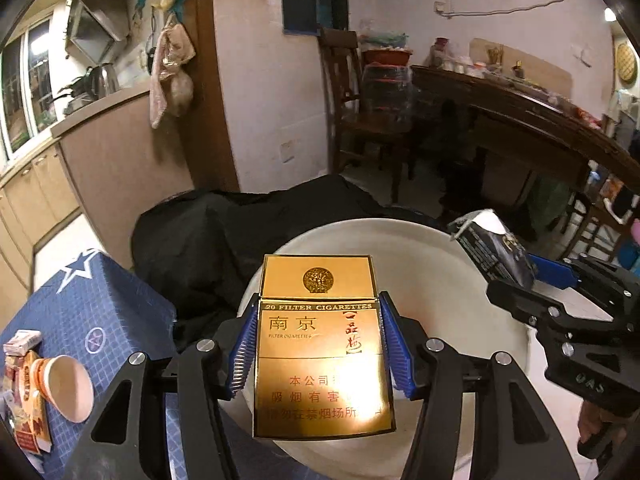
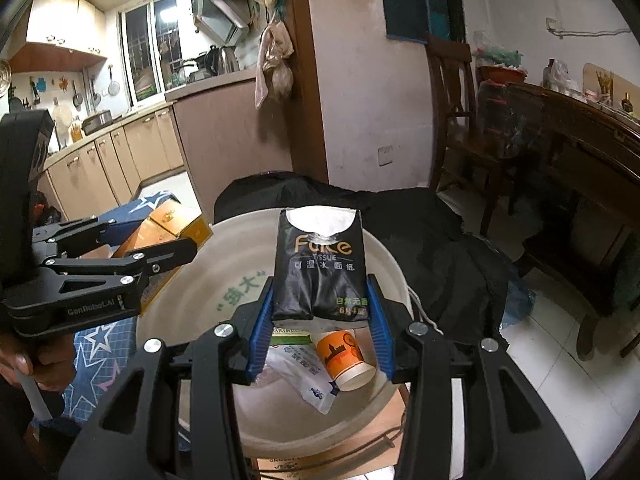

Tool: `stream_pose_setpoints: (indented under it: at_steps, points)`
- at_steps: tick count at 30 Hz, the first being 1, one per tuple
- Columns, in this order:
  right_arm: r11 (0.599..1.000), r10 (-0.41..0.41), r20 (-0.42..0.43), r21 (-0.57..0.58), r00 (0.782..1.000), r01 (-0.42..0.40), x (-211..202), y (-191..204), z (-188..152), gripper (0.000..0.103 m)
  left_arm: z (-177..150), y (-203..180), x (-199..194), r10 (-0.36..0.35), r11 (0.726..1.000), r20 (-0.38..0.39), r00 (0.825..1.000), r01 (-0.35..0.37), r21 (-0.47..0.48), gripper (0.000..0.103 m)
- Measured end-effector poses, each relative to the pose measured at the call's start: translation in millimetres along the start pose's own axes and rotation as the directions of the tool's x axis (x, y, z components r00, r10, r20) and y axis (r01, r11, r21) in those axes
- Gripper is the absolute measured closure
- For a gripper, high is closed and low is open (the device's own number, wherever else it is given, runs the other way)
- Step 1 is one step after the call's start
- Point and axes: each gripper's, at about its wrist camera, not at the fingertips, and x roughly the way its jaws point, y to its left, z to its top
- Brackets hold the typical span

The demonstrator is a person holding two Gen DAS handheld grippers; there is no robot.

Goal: Collect trash
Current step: 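Open both tools to drop the packs into the bucket, then move both tools back over the table toward the remaining trash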

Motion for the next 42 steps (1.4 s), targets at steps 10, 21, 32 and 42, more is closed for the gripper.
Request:
stream_pose_setpoints:
  at_steps: [10,21,32,42]
  points:
    - [1.000,0.004,0.008,0.000,1.000,-0.004,-1,3,3,0.052,-1,9,-5,0.002,1.000,0.019,1.000,-0.001,-0.003,0.042]
    - [1.000,0.029,0.014,-0.012,0.999,-0.028,-4,13,3,0.052,-15,20,-24,0.053,0.998,0.027,0.998,-0.052,-0.027,0.042]
    - [0.964,0.232,0.045,-0.140,0.972,-0.224,-13,106,11,0.052,-94,120,-75,0.201,0.963,-0.027,0.979,-0.203,-0.177,0.041]
    - [0.841,0.455,-0.102,-0.276,0.884,-0.465,32,244,3,0.052,-196,254,-166,0.430,0.809,-0.140,0.892,-0.450,-0.378,0.036]
